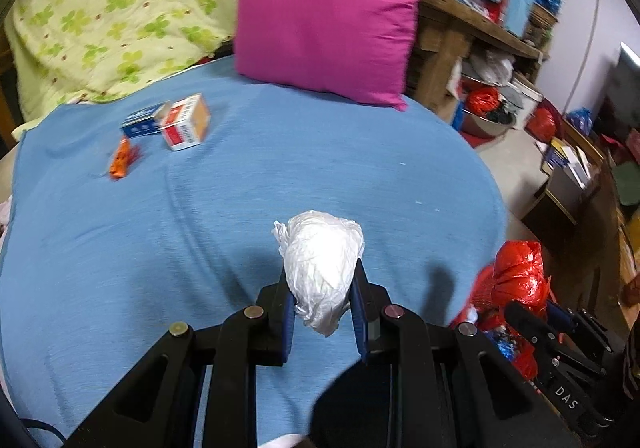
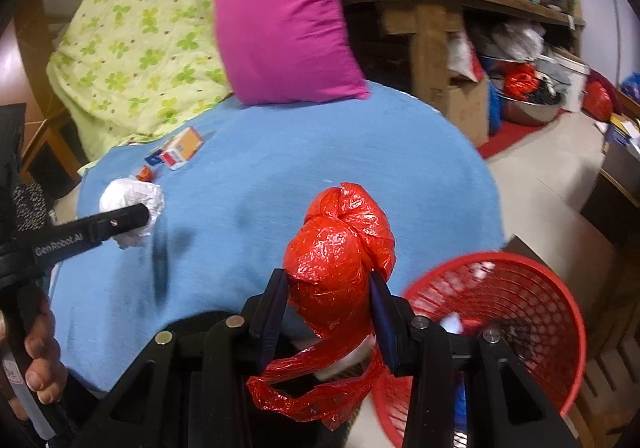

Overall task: Collect trash
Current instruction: 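Carry the red bag and white tissue toward the red basket, then open both tools over the red basket to drop the bag and tissue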

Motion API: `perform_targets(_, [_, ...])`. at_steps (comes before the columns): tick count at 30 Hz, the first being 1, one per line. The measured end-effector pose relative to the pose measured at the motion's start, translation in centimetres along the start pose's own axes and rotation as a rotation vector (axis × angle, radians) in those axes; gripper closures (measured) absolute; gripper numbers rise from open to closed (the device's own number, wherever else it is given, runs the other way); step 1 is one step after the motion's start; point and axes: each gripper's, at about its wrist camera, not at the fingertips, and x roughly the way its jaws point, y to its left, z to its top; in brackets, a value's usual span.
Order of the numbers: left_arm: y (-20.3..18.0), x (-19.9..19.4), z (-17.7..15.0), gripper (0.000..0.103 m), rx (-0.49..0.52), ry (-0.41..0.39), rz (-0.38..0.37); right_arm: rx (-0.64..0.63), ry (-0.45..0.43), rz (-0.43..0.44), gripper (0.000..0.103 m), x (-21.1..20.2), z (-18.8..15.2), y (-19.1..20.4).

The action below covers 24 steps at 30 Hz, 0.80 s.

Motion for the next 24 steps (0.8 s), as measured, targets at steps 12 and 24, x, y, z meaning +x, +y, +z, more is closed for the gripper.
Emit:
perform_targets(12, [-6.4,0.9,-0.7,0.077,0.11,0.029,-0.09,0.117,0.026,-0.139,0.06,-1.6,-2.6,-7.9])
perform_targets(24, [-10.7,1.5,-1.0,0.077,0.179,0.051,-0.146,0.178,0.046,-0.227,0.06,-2.1,-3.5,-12.8])
